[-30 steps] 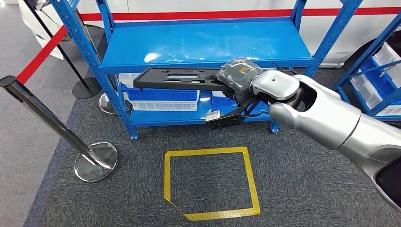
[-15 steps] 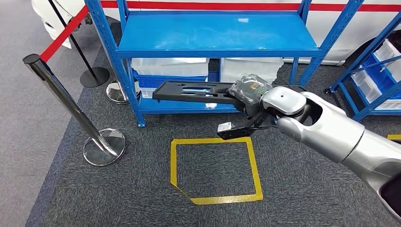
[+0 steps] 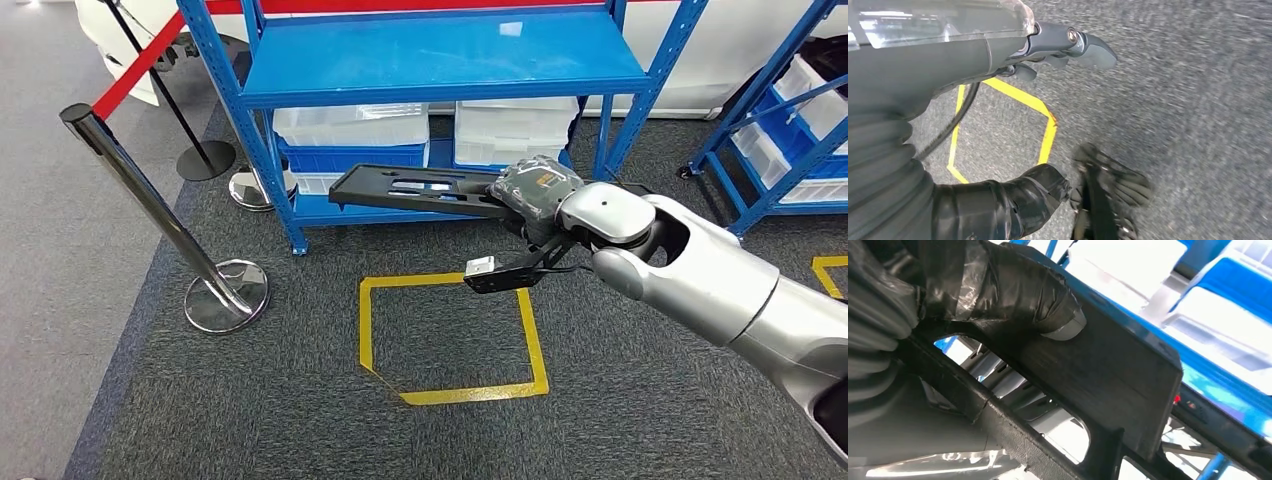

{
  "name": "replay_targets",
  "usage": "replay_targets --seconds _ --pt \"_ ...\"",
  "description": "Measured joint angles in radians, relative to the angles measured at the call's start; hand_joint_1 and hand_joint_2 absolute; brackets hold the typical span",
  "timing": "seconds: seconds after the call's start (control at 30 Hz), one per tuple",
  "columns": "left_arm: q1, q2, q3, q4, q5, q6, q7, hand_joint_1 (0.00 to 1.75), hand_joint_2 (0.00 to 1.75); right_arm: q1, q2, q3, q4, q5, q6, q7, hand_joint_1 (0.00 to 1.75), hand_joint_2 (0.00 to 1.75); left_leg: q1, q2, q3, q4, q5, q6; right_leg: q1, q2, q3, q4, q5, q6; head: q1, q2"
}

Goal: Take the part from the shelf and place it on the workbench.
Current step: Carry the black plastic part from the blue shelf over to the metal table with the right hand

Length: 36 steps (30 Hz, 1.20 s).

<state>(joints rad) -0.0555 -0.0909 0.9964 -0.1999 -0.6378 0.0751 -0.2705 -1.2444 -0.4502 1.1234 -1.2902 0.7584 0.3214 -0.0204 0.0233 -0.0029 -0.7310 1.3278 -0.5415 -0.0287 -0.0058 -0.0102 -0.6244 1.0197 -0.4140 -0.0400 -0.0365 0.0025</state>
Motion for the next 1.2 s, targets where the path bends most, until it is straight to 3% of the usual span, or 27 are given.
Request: replay_targets --seconds 0.03,0.07,0.1,0.17,0.2,0.27,0.3,0.37,0.4,0.43,0.47,0.5,0.57,0.6,0.67,0.7,0.77,0.8,0.87,0.93,0.97,1.0,1.03,1.07,1.1,1.13,1.2 --pt "-0.001 0.000 0.000 0.000 -0.001 0.000 0.000 0.00 1.75 0.000 -0.002 0.000 0.000 0.000 0.000 0.000 1.75 1.75 0.000 0.000 0.028 -0.012 0.031 0.003 0.002 0.001 -0.018 0.004 0.011 0.001 0.000 0.000" --pt "-0.002 0.001 0.000 0.000 -0.002 0.000 0.000 0.00 1.75 0.001 -0.004 0.000 0.000 0.000 0.000 -0.001 1.75 1.75 -0.002 0.000 0.073 -0.056 0.053 0.008 0.003 0.001 -0.033 0.008 0.022 0.003 0.000 0.000" --pt "-0.004 0.001 0.000 0.000 -0.003 -0.001 -0.001 0.00 1.75 0.000 -0.006 -0.002 -0.001 0.000 0.001 -0.001 1.75 1.75 -0.005 0.000 0.136 -0.127 0.056 0.015 0.005 0.000 -0.044 0.012 0.030 0.006 0.000 0.000" --pt "-0.005 0.003 0.000 -0.001 -0.004 -0.001 -0.004 0.00 1.75 -0.003 -0.013 -0.008 -0.003 0.001 0.006 -0.002 1.75 1.75 -0.012 -0.002 0.238 -0.271 0.023 0.027 0.006 -0.004 -0.060 0.016 0.050 0.014 0.000 0.000" --pt "-0.006 0.003 0.000 -0.001 -0.005 -0.002 -0.006 0.00 1.75 -0.006 -0.017 -0.010 -0.004 0.002 0.010 -0.002 1.75 1.75 -0.016 -0.003 0.261 -0.314 0.011 0.030 0.005 -0.006 -0.066 0.014 0.062 0.020 0.001 0.000" --pt "-0.005 0.002 0.000 -0.001 -0.008 -0.003 -0.009 0.00 1.75 -0.010 -0.025 -0.012 -0.004 0.004 0.022 -0.002 1.75 1.75 -0.015 -0.002 0.249 -0.337 0.025 0.038 0.002 -0.005 -0.078 0.008 0.077 0.031 0.001 0.000" --pt "-0.004 0.001 0.000 -0.001 -0.010 -0.003 -0.009 0.00 1.75 -0.011 -0.029 -0.012 -0.004 0.007 0.028 -0.002 1.75 1.75 -0.013 0.001 0.238 -0.340 0.039 0.046 0.001 -0.002 -0.086 0.017 0.058 0.036 0.001 0.000" --pt "-0.003 -0.001 0.000 -0.001 -0.016 -0.004 -0.008 0.00 1.75 -0.018 -0.033 -0.011 -0.001 0.020 0.037 0.003 1.75 1.75 -0.010 0.008 0.210 -0.341 0.067 0.060 -0.004 0.006 -0.111 0.092 -0.035 0.044 0.003 0.000" --pt "-0.003 -0.001 0.000 -0.001 -0.019 -0.006 -0.007 0.00 1.75 -0.025 -0.032 -0.011 0.004 0.028 0.041 0.007 1.75 1.75 -0.010 0.010 0.192 -0.338 0.079 0.065 -0.006 0.006 -0.125 0.156 -0.089 0.048 0.004 0.000" --pt "-0.003 -0.002 0.000 -0.001 -0.022 -0.008 -0.007 0.00 1.75 -0.035 -0.029 -0.010 0.011 0.034 0.045 0.012 1.75 1.75 -0.010 0.010 0.174 -0.333 0.091 0.066 -0.008 0.006 -0.136 0.223 -0.123 0.052 0.004 0.000" --pt "-0.003 -0.002 0.000 -0.001 -0.024 -0.010 -0.006 0.00 1.75 -0.048 -0.022 -0.010 0.023 0.038 0.049 0.018 1.75 1.75 -0.010 0.011 0.154 -0.328 0.102 0.065 -0.011 0.006 -0.139 0.276 -0.132 0.055 0.004 0.000" --pt "-0.004 -0.003 0.000 -0.001 -0.026 -0.012 -0.004 0.00 1.75 -0.062 -0.013 -0.010 0.035 0.041 0.054 0.023 1.75 1.75 -0.009 0.012 0.134 -0.322 0.113 0.062 -0.014 0.006 -0.130 0.303 -0.118 0.059 0.004 0.000" --pt "-0.005 -0.006 0.000 -0.001 -0.030 -0.012 0.003 0.00 1.75 -0.095 0.009 -0.010 0.059 0.040 0.062 0.043 1.75 1.75 -0.006 0.014 0.094 -0.305 0.131 0.054 -0.021 0.006 -0.065 0.260 -0.060 0.065 0.004 0.000" --pt "-0.006 -0.007 0.000 -0.001 -0.031 -0.012 0.006 0.00 1.75 -0.112 0.019 -0.011 0.069 0.039 0.065 0.052 1.75 1.75 -0.005 0.014 0.076 -0.296 0.139 0.048 -0.022 0.006 -0.017 0.201 -0.055 0.067 0.004 0.000" --pt "-0.007 -0.010 0.000 -0.001 -0.032 -0.012 0.011 0.00 1.75 -0.146 0.039 -0.018 0.091 0.036 0.072 0.063 1.75 1.75 -0.006 0.013 0.053 -0.284 0.156 0.035 -0.019 0.009 0.062 0.082 -0.088 0.063 0.003 0.000" --pt "-0.006 -0.012 0.000 -0.001 -0.033 -0.012 0.011 0.00 1.75 -0.162 0.046 -0.023 0.102 0.035 0.075 0.063 1.75 1.75 -0.006 0.013 0.047 -0.285 0.166 0.029 -0.014 0.009 0.076 0.051 -0.106 0.057 0.003 0.000" --pt "-0.004 -0.015 0.000 -0.001 -0.034 -0.012 0.012 0.00 1.75 -0.187 0.057 -0.032 0.123 0.034 0.080 0.062 1.75 1.75 -0.004 0.010 0.040 -0.290 0.183 0.016 -0.012 0.006 0.070 0.037 -0.097 0.041 0.003 0.000" --pt "-0.002 -0.016 0.001 -0.001 -0.035 -0.012 0.013 0.00 1.75 -0.195 0.063 -0.033 0.130 0.034 0.081 0.062 1.75 1.75 -0.003 0.009 0.034 -0.284 0.172 0.011 -0.012 0.003 0.063 0.033 -0.085 0.031 0.003 0.000" --pt "-0.001 -0.018 0.001 0.000 -0.036 -0.012 0.015 0.00 1.75 -0.202 0.070 -0.033 0.142 0.033 0.083 0.060 1.75 1.75 0.001 0.007 0.012 -0.223 0.094 0.005 -0.013 -0.002 0.041 0.026 -0.056 0.010 0.002 0.000" --pt "-0.001 -0.019 0.002 0.000 -0.038 -0.011 0.017 0.00 1.75 -0.207 0.073 -0.034 0.150 0.034 0.084 0.059 1.75 1.75 0.001 0.006 -0.013 -0.103 -0.006 0.002 -0.008 -0.001 0.008 0.026 -0.029 0.000 0.002 0.000" --pt "-0.001 -0.019 0.004 0.000 -0.039 -0.011 0.018 0.00 1.75 -0.209 0.073 -0.034 0.152 0.035 0.084 0.059 1.75 1.75 0.001 0.006 -0.018 -0.044 -0.028 0.001 -0.005 0.000 -0.009 0.026 -0.015 -0.001 0.002 0.000" --pt "-0.001 -0.019 0.006 0.000 -0.039 -0.010 0.019 0.00 1.75 -0.210 0.073 -0.034 0.154 0.035 0.084 0.059 1.75 1.75 0.001 0.006 -0.014 -0.004 -0.024 0.001 -0.003 0.000 -0.028 0.027 -0.001 -0.001 0.002 0.000" --pt "-0.002 -0.019 0.007 0.000 -0.040 -0.010 0.019 0.00 1.75 -0.211 0.073 -0.034 0.157 0.036 0.084 0.059 1.75 1.75 0.001 0.006 0.003 0.007 0.002 0.003 -0.001 0.001 -0.047 0.028 0.013 0.000 0.002 0.000" --pt "-0.003 -0.019 0.008 0.000 -0.040 -0.010 0.019 0.00 1.75 -0.212 0.073 -0.034 0.159 0.036 0.084 0.058 1.75 1.75 0.001 0.006 0.037 -0.014 0.033 0.006 0.000 0.002 -0.064 0.030 0.027 0.002 0.002 0.000" --pt "-0.004 -0.020 0.008 0.000 -0.040 -0.011 0.019 0.00 1.75 -0.213 0.073 -0.034 0.160 0.036 0.083 0.057 1.75 1.75 0.000 0.006 0.088 -0.065 0.049 0.011 0.001 0.002 -0.079 0.031 0.041 0.005 0.002 0.000" --pt "-0.005 -0.019 0.008 -0.001 -0.040 -0.012 0.018 0.00 1.75 -0.215 0.071 -0.036 0.162 0.036 0.083 0.056 1.75 1.75 -0.002 0.005 0.152 -0.147 0.041 0.016 0.002 0.002 -0.091 0.033 0.052 0.009 0.002 0.000" --pt "-0.007 -0.018 0.008 -0.001 -0.041 -0.016 0.012 0.00 1.75 -0.222 0.068 -0.040 0.165 0.036 0.082 0.055 1.75 1.75 -0.011 0.004 0.241 -0.279 0.003 0.026 0.002 -0.003 -0.103 0.029 0.077 0.019 0.002 0.000"
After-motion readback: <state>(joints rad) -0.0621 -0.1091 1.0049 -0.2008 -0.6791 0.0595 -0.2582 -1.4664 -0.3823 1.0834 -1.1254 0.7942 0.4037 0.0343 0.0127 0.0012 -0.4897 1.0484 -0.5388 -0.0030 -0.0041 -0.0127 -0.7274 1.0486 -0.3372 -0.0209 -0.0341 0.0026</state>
